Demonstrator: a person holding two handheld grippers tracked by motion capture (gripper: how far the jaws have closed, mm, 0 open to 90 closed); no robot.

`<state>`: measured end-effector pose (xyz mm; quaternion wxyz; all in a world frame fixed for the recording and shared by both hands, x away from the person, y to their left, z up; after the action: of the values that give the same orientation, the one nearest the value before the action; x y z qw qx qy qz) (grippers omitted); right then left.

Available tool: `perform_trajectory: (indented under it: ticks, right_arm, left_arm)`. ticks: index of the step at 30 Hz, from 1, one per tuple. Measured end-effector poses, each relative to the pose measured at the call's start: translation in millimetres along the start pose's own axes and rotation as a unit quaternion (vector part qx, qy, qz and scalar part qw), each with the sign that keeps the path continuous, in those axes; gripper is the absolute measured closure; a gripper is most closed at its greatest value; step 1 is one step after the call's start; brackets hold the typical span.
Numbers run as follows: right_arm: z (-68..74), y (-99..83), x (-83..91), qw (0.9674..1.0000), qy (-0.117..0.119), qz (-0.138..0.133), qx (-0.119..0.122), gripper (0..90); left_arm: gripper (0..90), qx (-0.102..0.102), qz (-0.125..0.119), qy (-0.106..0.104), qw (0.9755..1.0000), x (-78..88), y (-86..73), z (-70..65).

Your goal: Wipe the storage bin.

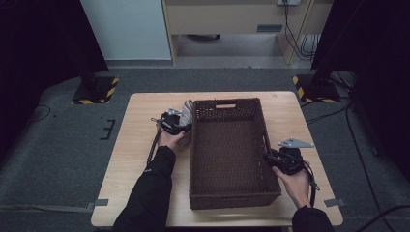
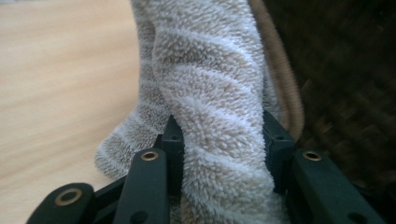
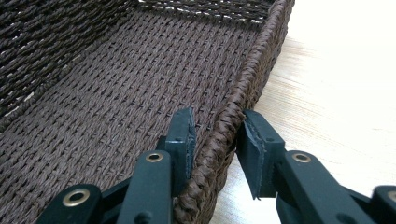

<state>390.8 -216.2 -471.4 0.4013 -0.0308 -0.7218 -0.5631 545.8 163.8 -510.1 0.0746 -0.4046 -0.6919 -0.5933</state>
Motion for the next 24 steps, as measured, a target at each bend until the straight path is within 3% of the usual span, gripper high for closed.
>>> perform_trajectory:
  ticks: [3, 6, 9, 13, 16, 18, 20, 24]
  right_arm:
    - [0.1, 0.1, 0.0, 1.0000, 0.000, 0.001, 0.000, 66.5]
    - [0.2, 0.1, 0.0, 1.0000, 0.000, 0.001, 0.000, 66.6]
    - [0.1, 0.1, 0.0, 1.0000, -0.001, 0.001, 0.000, 66.6]
    - [-0.2, -0.2, 0.0, 1.0000, 0.000, 0.000, -0.002, 66.5]
    - [0.1, -0.3, 0.1, 1.0000, -0.001, 0.000, -0.001, 66.5]
    - [0.2, -0.6, 0.4, 1.0000, 0.000, 0.001, -0.001, 66.5]
    - [0.2, -0.8, 0.5, 1.0000, 0.000, 0.001, -0.001, 66.5]
    - [0.6, -0.7, 0.5, 1.0000, 0.000, 0.000, -0.003, 66.5]
  left_arm:
    - [61.0, -0.010, -0.044, -0.013, 0.9989, 21.0, 16.7, -4.2]
    - [61.0, -0.029, -0.048, -0.014, 0.9983, 29.6, 30.7, -9.3]
    - [60.8, -0.038, -0.041, -0.015, 0.9983, 21.9, 34.0, -12.3]
    - [60.7, -0.038, -0.021, -0.007, 0.9990, 0.8, 22.7, -11.2]
    - [60.8, -0.051, 0.023, 0.008, 0.9984, -18.3, 4.4, -7.3]
    - [60.9, -0.044, 0.027, 0.007, 0.9986, -27.3, -9.0, -5.4]
    - [61.1, -0.034, 0.014, -0.001, 0.9993, -28.5, -15.0, -1.9]
    - [60.6, -0.028, 0.020, -0.004, 0.9994, -14.8, -8.5, 4.4]
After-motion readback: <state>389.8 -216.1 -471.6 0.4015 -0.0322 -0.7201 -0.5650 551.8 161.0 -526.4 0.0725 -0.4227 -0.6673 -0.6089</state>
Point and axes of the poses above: each handheld gripper's, and its own axes: x roughly backward along the jaws, y roughly out of its top, z roughly to its left, the point moved 3 cm from there along -x, roughly forward along the jaws, and after that the axes turned 10 degrees about x, right-handed, at the moved point
